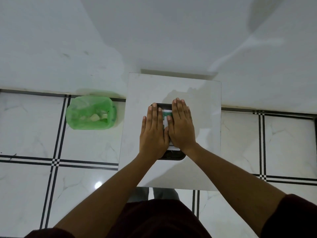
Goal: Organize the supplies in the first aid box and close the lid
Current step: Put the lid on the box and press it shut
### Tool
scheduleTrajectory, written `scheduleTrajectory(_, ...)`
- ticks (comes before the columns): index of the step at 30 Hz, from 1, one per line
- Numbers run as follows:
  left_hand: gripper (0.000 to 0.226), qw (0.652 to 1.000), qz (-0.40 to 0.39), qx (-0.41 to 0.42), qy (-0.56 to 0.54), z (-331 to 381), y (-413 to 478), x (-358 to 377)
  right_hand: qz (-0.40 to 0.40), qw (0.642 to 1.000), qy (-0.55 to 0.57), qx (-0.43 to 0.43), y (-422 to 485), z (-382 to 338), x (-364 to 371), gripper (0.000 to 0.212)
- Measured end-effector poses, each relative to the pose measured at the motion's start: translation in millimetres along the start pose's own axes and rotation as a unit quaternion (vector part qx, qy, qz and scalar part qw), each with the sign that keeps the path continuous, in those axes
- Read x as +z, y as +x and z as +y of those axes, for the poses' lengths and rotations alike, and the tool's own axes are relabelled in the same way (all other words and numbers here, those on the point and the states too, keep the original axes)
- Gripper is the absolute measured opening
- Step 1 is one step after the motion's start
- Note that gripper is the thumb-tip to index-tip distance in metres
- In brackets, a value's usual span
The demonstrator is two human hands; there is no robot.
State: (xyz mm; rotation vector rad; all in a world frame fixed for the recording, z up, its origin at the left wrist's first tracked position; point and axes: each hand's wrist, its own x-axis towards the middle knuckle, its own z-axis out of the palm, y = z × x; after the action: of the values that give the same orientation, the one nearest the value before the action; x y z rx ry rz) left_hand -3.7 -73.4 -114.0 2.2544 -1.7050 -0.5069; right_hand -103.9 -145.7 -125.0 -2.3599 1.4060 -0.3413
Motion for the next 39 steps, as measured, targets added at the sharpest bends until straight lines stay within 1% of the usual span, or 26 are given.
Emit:
scheduleTrajectory(3, 0.065, 0.999, 0.011, 0.007, -0.048, 0, 2, 1, -0.002, 1.000, 0.009, -0.005, 1, 1, -2, 0.053)
scheduleTrajectory(7, 0.066, 0.995, 0.020, -0.006, -0.101, -3, 4, -3, 0.007, 1.000, 0.022, 0.001, 1, -1, -3, 0.052)
scheduleTrajectory(11, 0.063, 0.995, 0.018, -0.012, -0.096, 0, 6, -4, 0.005, 1.000, 0.013, 0.000, -3, -3, -7, 0.051)
scheduleTrajectory(13, 0.063, 0.998, 0.016, -0.020, -0.055, 1, 7, -5, 0.011, 1.000, -0.002, 0.001, -6, -5, -8, 0.052)
scheduleTrajectory(15, 0.064, 1.000, 0.017, -0.008, -0.014, 2, 6, -5, 0.021, 0.999, -0.022, 0.018, -14, -6, -8, 0.053)
scheduleTrajectory(17, 0.065, 1.000, 0.016, 0.004, -0.005, 2, 5, -4, 0.024, 0.998, -0.035, 0.039, -25, -8, -6, 0.055)
scheduleTrajectory(21, 0.067, 1.000, 0.014, 0.009, -0.017, 1, 6, -1, 0.028, 0.995, -0.023, 0.089, -41, -11, -3, 0.059)
scheduleTrajectory(26, 0.069, 0.998, 0.007, 0.015, -0.068, 2, 7, -2, 0.019, 0.994, 0.034, 0.103, -38, -9, 0, 0.061)
scheduleTrajectory(32, 0.070, 0.993, 0.013, 0.011, -0.119, -3, 11, 2, 0.016, 0.994, 0.052, 0.098, -34, -7, 2, 0.064)
scheduleTrajectory(36, 0.067, 0.994, -0.002, 0.027, -0.109, -8, 12, 3, 0.013, 0.995, 0.041, 0.086, -34, -8, 0, 0.063)
scheduleTrajectory(39, 0.065, 0.995, -0.027, 0.015, -0.090, -6, 10, -2, 0.006, 0.996, 0.017, 0.085, -37, -9, -6, 0.063)
